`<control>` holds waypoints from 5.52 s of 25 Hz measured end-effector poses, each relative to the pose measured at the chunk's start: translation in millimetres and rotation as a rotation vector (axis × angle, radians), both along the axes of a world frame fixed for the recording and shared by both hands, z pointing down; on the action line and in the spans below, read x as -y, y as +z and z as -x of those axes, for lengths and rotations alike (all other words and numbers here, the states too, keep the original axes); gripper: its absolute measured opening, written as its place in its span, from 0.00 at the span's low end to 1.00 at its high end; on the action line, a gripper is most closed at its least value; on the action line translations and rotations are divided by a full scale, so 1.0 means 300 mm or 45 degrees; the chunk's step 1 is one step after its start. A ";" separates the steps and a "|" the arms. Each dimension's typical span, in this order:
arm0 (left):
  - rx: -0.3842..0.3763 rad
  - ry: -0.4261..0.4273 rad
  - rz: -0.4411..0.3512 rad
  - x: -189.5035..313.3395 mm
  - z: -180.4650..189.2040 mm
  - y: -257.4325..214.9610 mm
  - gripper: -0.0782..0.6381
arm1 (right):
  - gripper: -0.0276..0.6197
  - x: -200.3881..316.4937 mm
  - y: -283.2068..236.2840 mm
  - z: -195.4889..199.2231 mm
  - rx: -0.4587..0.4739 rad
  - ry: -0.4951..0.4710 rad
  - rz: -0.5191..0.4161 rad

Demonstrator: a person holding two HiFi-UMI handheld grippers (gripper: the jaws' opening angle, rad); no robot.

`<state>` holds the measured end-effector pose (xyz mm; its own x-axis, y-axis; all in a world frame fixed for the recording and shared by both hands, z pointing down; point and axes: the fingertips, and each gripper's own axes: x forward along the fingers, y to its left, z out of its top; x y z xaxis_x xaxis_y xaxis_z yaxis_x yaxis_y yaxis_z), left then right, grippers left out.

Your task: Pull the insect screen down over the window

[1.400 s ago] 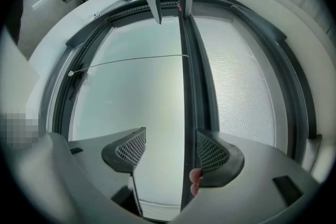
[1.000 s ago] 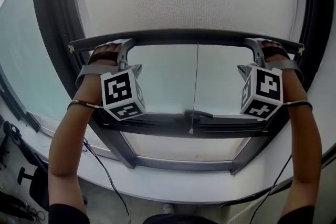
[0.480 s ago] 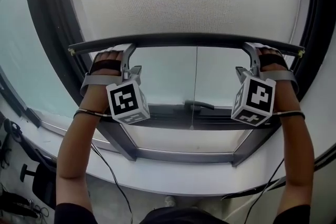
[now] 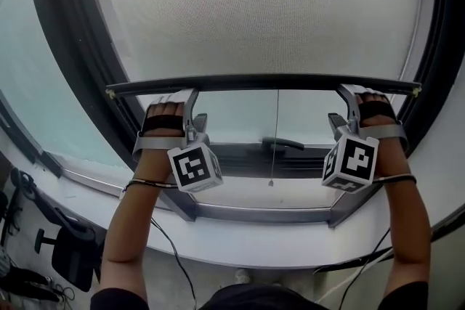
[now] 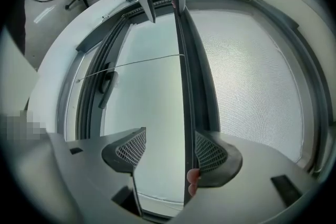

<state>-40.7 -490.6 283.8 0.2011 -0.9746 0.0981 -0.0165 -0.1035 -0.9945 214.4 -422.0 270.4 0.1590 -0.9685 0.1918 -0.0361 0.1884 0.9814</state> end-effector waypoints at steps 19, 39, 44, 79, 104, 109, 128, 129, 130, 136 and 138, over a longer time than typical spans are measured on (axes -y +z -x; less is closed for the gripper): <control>0.026 -0.108 0.233 -0.036 -0.004 0.486 0.54 | 0.49 -0.028 0.483 0.002 0.124 0.046 0.233; 0.010 -0.180 0.481 -0.069 -0.016 0.933 0.54 | 0.49 -0.068 0.941 0.006 0.188 0.113 0.406; 0.023 -0.187 0.487 -0.073 -0.015 0.953 0.54 | 0.49 -0.076 0.960 0.006 0.206 0.120 0.400; -0.562 -0.120 0.569 -0.164 -0.066 0.724 0.51 | 0.43 -0.116 0.708 0.024 0.960 0.014 0.231; -1.694 0.005 0.679 -0.533 -0.106 0.564 0.11 | 0.05 -0.403 0.570 0.118 1.635 -0.175 -0.046; -1.767 0.090 0.594 -0.597 -0.061 0.536 0.11 | 0.05 -0.487 0.545 0.180 1.806 -0.167 -0.158; -1.822 0.209 0.682 -0.921 0.191 0.578 0.11 | 0.05 -0.841 0.599 0.429 1.729 -0.022 -0.262; -1.821 0.217 0.681 -0.942 0.203 0.580 0.11 | 0.05 -0.861 0.603 0.439 1.733 -0.017 -0.265; -1.818 0.220 0.682 -0.964 0.215 0.583 0.11 | 0.05 -0.884 0.610 0.452 1.737 -0.011 -0.263; -1.789 0.216 0.717 -1.079 0.277 0.620 0.11 | 0.05 -1.017 0.665 0.545 1.714 0.024 -0.232; -1.772 0.229 0.722 -1.101 0.290 0.613 0.11 | 0.05 -1.050 0.671 0.569 1.705 0.026 -0.220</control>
<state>-127.6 -160.3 467.8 0.5562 -0.8274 0.0784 -0.8285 -0.5594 -0.0261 43.8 -107.0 471.7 -0.0379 -0.9955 0.0864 -0.9780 0.0547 0.2013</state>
